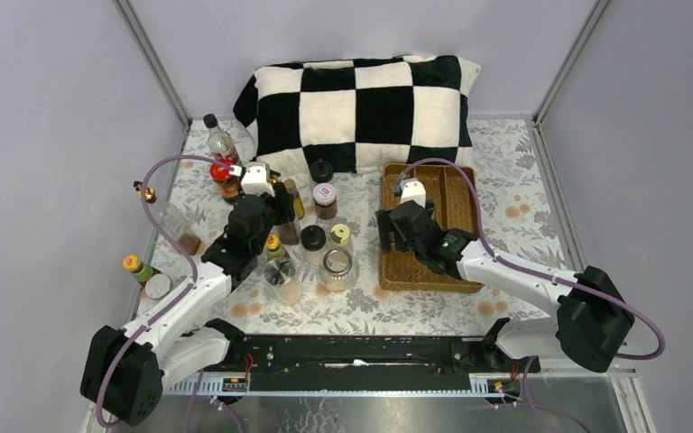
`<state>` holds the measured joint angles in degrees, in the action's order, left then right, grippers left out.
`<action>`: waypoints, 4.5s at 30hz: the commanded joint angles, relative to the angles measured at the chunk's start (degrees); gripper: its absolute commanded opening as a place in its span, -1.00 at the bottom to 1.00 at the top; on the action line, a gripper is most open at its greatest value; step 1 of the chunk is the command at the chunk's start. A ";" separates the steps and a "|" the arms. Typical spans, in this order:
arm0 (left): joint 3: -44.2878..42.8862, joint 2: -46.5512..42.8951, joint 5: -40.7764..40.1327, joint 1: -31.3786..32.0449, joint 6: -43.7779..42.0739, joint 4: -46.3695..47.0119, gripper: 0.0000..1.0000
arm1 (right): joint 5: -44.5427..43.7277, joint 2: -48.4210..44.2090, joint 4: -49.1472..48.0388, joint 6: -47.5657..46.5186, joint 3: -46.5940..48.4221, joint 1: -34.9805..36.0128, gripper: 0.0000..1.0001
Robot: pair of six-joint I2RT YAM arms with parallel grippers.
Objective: Organize the condiment bottles
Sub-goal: Pick up the bottle from the center of the board, then place the bottle in the storage box.
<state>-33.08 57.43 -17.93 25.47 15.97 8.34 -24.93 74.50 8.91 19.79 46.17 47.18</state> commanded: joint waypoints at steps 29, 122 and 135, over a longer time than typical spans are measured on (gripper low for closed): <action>-11.42 -2.60 0.10 0.26 -4.45 -0.64 -0.78 | 3.55 3.12 -2.18 -0.10 0.60 -0.40 0.78; -62.92 62.42 -8.43 17.49 -1.80 17.92 0.42 | 0.88 -15.29 16.50 -3.01 12.84 -8.42 0.84; -59.46 54.47 -6.38 18.43 -4.36 16.06 0.98 | 4.98 -15.68 16.69 -1.33 11.26 -8.51 0.84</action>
<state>-94.02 116.14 -23.73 43.35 13.04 21.37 -22.48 59.66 26.44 17.85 58.06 39.05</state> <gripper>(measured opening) 0.989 0.920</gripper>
